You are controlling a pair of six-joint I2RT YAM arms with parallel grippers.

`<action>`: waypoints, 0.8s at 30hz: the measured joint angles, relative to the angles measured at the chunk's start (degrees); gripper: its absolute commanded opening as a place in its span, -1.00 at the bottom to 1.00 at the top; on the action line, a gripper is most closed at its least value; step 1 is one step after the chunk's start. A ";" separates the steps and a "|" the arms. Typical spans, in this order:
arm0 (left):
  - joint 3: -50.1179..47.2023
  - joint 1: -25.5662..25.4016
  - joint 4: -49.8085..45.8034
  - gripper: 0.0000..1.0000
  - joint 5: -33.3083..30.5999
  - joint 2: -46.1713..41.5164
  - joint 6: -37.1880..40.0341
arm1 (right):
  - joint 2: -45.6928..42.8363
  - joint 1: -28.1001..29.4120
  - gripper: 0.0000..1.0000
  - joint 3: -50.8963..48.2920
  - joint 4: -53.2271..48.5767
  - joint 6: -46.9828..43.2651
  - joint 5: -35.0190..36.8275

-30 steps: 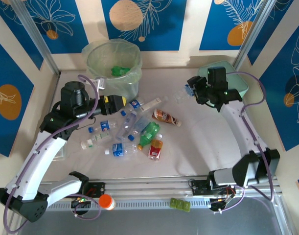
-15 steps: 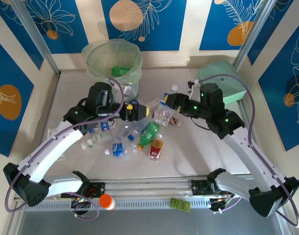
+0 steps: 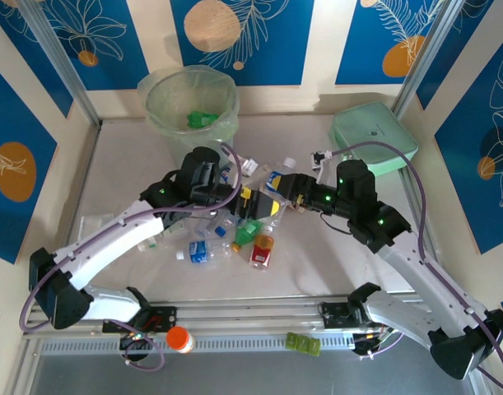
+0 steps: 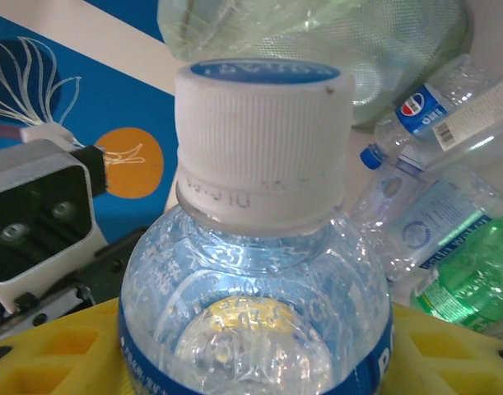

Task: Put the plastic bottles in the bin

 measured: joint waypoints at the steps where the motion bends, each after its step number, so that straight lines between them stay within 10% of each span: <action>1: -0.07 -0.13 0.59 0.95 0.37 0.07 -0.17 | -0.28 0.00 0.17 -0.39 0.72 0.48 -0.31; 21: -0.22 -0.48 3.63 0.10 3.19 2.32 -1.29 | -2.16 -0.02 0.18 -3.52 5.99 5.55 -0.66; 24: -0.17 -0.48 3.10 0.07 3.06 2.29 -0.57 | -2.16 -0.02 0.57 -3.56 5.66 5.68 -0.61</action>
